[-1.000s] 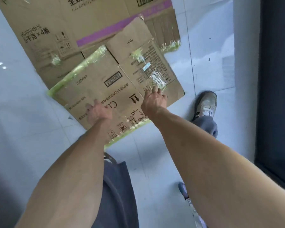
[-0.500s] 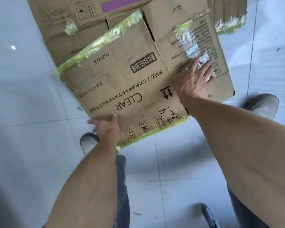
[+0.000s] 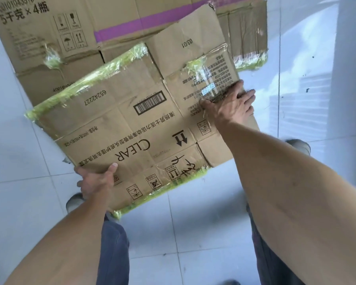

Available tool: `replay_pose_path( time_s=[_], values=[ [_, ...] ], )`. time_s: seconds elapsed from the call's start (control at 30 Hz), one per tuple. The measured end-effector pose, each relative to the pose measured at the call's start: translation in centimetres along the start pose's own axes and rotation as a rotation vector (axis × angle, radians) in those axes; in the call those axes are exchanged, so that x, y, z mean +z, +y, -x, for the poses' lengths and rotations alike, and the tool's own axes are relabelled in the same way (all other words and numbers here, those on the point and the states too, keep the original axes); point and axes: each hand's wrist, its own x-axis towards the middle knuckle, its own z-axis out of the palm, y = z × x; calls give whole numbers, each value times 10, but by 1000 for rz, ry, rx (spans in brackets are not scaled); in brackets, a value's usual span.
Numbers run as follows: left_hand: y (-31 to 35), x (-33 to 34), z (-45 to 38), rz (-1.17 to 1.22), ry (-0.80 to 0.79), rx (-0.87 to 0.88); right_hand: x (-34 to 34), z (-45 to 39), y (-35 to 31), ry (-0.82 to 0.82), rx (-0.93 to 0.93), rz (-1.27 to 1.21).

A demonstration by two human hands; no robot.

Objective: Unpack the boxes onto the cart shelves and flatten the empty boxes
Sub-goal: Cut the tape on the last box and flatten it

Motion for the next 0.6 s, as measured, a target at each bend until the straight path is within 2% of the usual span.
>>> replay_pose_path(
  time_s=[0.27,0.6],
  values=[
    [14,-32,21,9,118,82,-32,15,1,108,-1,44],
    [87,-184,32,10,78,274,-170,94,-72,183,84,17]
  ],
)
